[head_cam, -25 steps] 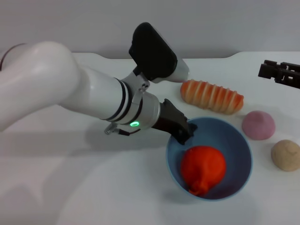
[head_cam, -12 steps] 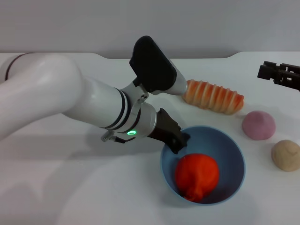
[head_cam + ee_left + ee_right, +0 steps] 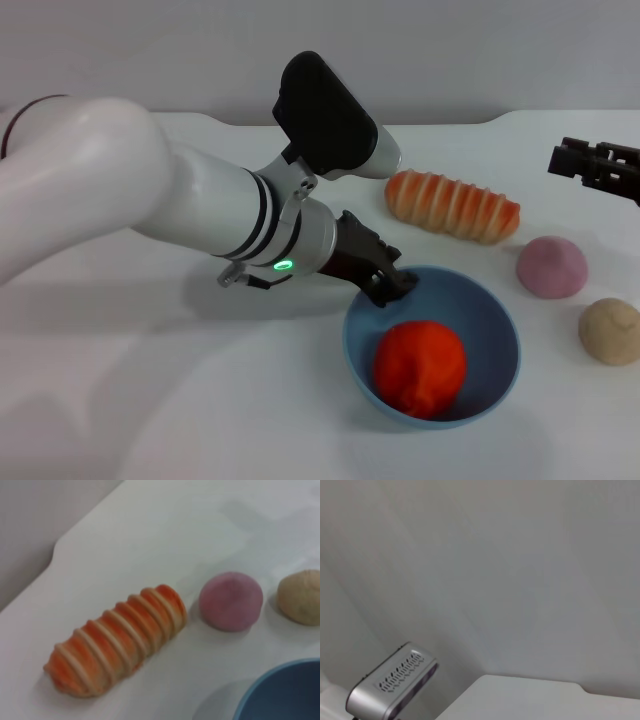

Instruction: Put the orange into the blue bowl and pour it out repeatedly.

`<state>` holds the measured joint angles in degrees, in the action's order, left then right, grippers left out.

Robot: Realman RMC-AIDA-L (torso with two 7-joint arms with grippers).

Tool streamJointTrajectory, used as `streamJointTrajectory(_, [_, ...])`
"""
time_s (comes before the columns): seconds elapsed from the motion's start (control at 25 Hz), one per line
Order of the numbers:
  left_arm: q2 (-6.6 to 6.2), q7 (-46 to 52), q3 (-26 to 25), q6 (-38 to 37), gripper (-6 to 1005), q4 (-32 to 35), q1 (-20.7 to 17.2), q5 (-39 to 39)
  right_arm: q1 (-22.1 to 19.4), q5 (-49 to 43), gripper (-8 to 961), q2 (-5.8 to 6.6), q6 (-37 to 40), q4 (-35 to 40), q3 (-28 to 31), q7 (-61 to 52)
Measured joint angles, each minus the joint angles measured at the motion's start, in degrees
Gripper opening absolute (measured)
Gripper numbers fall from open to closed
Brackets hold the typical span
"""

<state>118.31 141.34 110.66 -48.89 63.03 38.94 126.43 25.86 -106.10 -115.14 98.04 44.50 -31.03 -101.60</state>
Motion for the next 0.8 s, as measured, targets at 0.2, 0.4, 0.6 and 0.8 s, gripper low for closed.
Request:
streamJointTrajectory(0.2, [-0.09,-0.02,-1.24,0.35,308,1.24,-0.53,0.15,-0.17,0.22,459,-0.01,-1.2,-0.02,0.35,0.52])
streamJointTrajectory(0.4, [-0.15,-0.75,-4.74,5.61,506,3.94,-0.82,0.29,-0.29,0.32,471,-1.17,-6.04,-0.03,2.44,2.15])
streamJointTrajectory(0.6, [0.07,-0.77,-4.58,20.32,670,3.55,-2.74,-0.15,-0.98,1.2,483,-3.68,-11.99,-1.02,5.46,12.05])
streamJointTrajectory(0.8, [0.01,-0.77,0.36,39.5,788,1.86,-7.9,-0.07,-2.96,10.67,664,-3.67,-18.5,-11.03,6.14,32.36])
